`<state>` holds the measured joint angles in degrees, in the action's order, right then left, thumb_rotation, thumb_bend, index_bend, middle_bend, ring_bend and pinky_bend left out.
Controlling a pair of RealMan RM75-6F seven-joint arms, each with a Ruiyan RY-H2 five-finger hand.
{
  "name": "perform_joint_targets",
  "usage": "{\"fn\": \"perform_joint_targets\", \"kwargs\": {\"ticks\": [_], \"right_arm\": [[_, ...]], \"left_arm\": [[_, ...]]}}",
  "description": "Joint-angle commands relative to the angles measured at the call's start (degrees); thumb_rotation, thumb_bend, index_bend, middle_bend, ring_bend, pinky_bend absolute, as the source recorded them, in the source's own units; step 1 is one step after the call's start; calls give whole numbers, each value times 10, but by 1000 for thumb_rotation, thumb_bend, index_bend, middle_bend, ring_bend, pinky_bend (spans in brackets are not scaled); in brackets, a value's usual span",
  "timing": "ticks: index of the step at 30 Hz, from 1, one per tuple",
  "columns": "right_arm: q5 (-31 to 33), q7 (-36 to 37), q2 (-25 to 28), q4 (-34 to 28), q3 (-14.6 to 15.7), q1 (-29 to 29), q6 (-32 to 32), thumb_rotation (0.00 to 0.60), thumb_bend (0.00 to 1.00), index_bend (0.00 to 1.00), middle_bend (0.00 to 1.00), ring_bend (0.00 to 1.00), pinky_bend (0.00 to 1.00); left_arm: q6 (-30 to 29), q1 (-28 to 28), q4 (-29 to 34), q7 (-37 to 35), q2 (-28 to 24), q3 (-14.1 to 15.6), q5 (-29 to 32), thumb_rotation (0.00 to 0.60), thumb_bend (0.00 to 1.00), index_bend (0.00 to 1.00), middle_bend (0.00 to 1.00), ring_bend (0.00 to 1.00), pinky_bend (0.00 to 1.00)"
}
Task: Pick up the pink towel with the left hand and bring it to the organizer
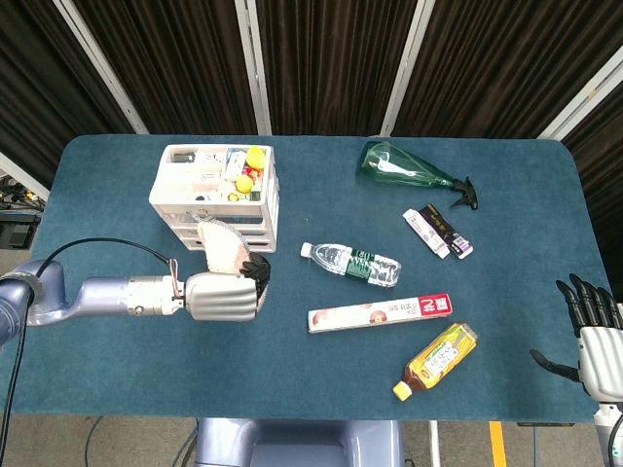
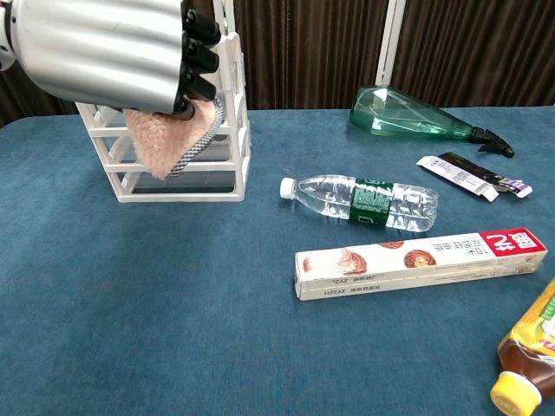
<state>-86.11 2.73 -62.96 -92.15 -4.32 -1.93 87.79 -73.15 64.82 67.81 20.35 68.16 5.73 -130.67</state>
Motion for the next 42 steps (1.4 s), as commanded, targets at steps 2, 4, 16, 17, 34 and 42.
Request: {"fn": "perform_joint_targets", "kwargs": {"ticks": [2,4,16,17,34,42], "right_arm": [[0,-2,-1,0,0,0,0,600,9,66,0,0,0],[0,-3,-1,-1,0,0,0,600,10,66,0,0,0],[-1,-2,-1,-1,-1,0,1,600,10,66,0,0,0],[-1,-2,-1,-1,-1,0,1,600,10,66,0,0,0],[-1,-3,-1,-1,-1,0,2,600,9,66,0,0,0],[-1,-3,-1,-1,-1,0,2,600,10,66,0,0,0]], "left_arm": [[-11,-2,-14,-6,3,6,-7,600,705,941,701,600,521],[-17,-3,-16,-8,7,6,-8,600,706,941,701,599,521],[-14,5,-19,-8,24,7,-15,600,706,943,701,599,521],[-14,5,-19,-9,25,6,-13,600,707,944,701,599,520],[-6,10,-20,-10,38,-2,2,600,706,943,701,599,521],[-3,12,-23,-9,46,-3,6,600,706,943,701,599,520]]}}
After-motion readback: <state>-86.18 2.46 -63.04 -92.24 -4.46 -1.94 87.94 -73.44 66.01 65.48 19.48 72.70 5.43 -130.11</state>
